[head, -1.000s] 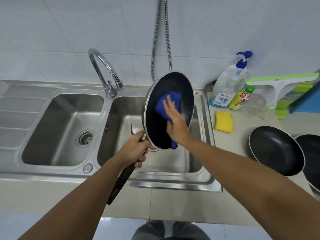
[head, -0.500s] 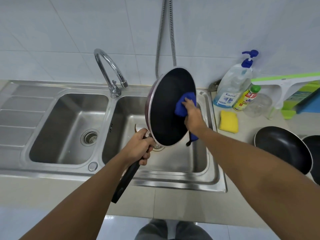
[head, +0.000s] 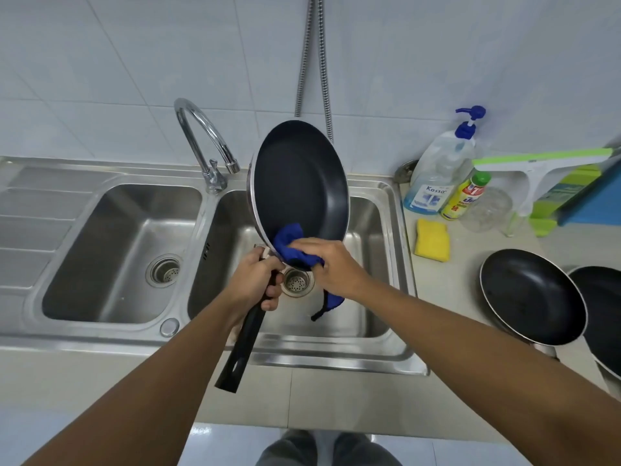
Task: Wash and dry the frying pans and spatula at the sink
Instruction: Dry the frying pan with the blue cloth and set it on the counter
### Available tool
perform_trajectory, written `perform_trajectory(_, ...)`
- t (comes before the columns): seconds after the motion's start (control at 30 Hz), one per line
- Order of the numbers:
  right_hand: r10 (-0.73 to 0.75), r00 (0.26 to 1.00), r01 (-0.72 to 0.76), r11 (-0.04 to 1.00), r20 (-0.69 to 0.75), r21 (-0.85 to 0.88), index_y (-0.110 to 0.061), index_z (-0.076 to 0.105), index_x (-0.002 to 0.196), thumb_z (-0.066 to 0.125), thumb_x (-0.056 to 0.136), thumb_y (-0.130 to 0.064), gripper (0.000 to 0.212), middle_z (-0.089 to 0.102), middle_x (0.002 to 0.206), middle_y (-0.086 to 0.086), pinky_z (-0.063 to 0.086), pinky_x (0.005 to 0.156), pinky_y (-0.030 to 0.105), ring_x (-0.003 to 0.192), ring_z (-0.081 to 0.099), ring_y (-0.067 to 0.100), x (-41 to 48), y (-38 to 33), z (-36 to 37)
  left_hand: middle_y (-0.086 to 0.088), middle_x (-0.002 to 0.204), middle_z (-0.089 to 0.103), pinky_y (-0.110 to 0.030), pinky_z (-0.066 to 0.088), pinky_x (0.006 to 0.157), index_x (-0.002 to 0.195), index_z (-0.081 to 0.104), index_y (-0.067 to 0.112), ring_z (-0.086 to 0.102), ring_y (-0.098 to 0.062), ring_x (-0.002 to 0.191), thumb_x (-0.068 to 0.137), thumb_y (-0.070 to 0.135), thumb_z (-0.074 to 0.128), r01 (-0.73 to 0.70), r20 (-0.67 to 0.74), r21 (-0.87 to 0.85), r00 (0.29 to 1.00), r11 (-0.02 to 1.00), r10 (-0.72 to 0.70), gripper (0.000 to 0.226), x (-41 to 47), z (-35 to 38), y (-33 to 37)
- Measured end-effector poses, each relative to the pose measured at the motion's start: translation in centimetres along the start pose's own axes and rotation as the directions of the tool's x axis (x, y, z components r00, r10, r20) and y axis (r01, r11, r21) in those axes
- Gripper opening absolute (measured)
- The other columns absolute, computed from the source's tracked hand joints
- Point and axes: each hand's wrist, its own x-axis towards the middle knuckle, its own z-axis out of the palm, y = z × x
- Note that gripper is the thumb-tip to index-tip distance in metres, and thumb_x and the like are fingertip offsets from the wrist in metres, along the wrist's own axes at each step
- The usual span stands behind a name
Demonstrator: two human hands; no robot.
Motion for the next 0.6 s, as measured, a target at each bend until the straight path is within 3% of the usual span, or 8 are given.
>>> perform_trajectory(0.1,-0.015,0.996,0.023,0.995,0.093,-0.093,0.004,0.072,0.116,0.052,0.065,0.03,0.061,0.07,0.123,0.018,0.037,0.112,0.018,0.122,0.059,0.017,-0.5,3.3,-1.8,-0.007,0.067,0.046,-0.018,0.026,0.035,0.102,0.045,0.015,0.034,-0.013,0.042,0.098,0.001,0.048,0.015,0.033,-0.055,0.999,0.998,-0.013,0.015,-0.6,-0.4,-0.1)
perform_trajectory(0.2,0.038,0.993,-0.015,0.977,0.11,-0.212,0.002,0.075,0.108,0.056,0.062,0.029,0.057,0.069,0.119,0.021,0.046,0.108,0.05,0.122,0.058,0.025,0.2,6.9,-4.1,-0.007,0.069,0.048,-0.021,0.028,0.034,0.099,0.044,0.013,0.036,-0.013,0.044,0.099,0.003,0.05,0.041,0.094,-0.021,0.995,0.999,-0.038,0.012,-1.5,-0.9,-0.6)
perform_trajectory(0.23,0.099,0.994,-0.084,0.968,0.051,-0.235,0.001,0.075,0.106,0.058,0.066,0.027,0.051,0.068,0.118,0.02,0.048,0.103,0.053,0.118,0.059,0.026,1.0,7.2,-4.7,-0.006,0.07,0.048,-0.022,0.029,0.034,0.099,0.045,0.014,0.036,-0.013,0.045,0.099,0.005,0.051,0.048,0.105,0.015,0.993,0.999,-0.049,0.011,-1.7,-1.0,-0.8)
perform_trajectory(0.3,0.241,0.958,-0.27,0.94,-0.154,-0.209,-0.003,0.073,0.111,0.055,0.077,0.02,0.044,0.065,0.118,0.017,0.047,0.102,0.04,0.112,0.058,0.03,3.2,6.5,-5.6,-0.006,0.07,0.049,-0.022,0.03,0.035,0.105,0.048,0.014,0.037,-0.013,0.046,0.1,0.008,0.052,0.055,0.121,0.087,0.991,0.995,-0.066,0.009,-2.1,-0.7,-1.2)
perform_trajectory(0.4,0.373,0.754,-0.385,0.918,-0.541,0.096,-0.003,0.064,0.13,0.049,0.083,0.015,0.053,0.062,0.131,0.015,0.031,0.105,0.013,0.124,0.057,0.03,6.9,3.1,-6.0,-0.006,0.072,0.048,-0.023,0.03,0.038,0.12,0.049,0.009,0.037,-0.012,0.046,0.1,0.011,0.051,0.063,0.112,0.17,0.99,0.984,-0.082,0.02,-2.2,0.5,-1.4)
perform_trajectory(0.47,0.487,0.643,-0.384,0.873,-0.591,0.302,-0.005,0.053,0.143,0.053,0.093,0.004,0.051,0.054,0.143,0.013,0.025,0.108,0.012,0.135,0.049,0.025,8.5,-0.1,-5.0,-0.006,0.073,0.047,-0.022,0.029,0.038,0.12,0.047,0.004,0.037,-0.012,0.045,0.1,0.011,0.052,0.064,0.097,0.191,0.992,0.979,-0.084,0.022,-2.1,1.5,-1.4)
perform_trajectory(0.53,0.502,0.691,-0.298,0.854,-0.521,0.427,-0.008,0.04,0.153,0.057,0.1,-0.018,0.057,0.043,0.156,0.008,0.023,0.12,0.023,0.146,0.038,0.02,8.8,-3.3,-3.0,-0.006,0.073,0.047,-0.022,0.029,0.038,0.118,0.047,0.003,0.037,-0.012,0.044,0.099,0.011,0.053,0.066,0.092,0.196,0.992,0.978,-0.085,0.022,-1.9,2.2,-1.3)
perform_trajectory(0.6,0.321,0.886,-0.164,0.891,-0.333,0.424,-0.009,0.023,0.16,0.052,0.102,-0.033,0.07,0.029,0.165,0.005,0.016,0.127,0.033,0.154,0.022,0.015,7.1,-5.1,-0.9,-0.005,0.071,0.047,-0.022,0.028,0.038,0.111,0.05,0.005,0.036,-0.012,0.044,0.099,0.011,0.053,0.065,0.099,0.191,0.991,0.979,-0.085,0.013,-1.8,2.4,-1.1)
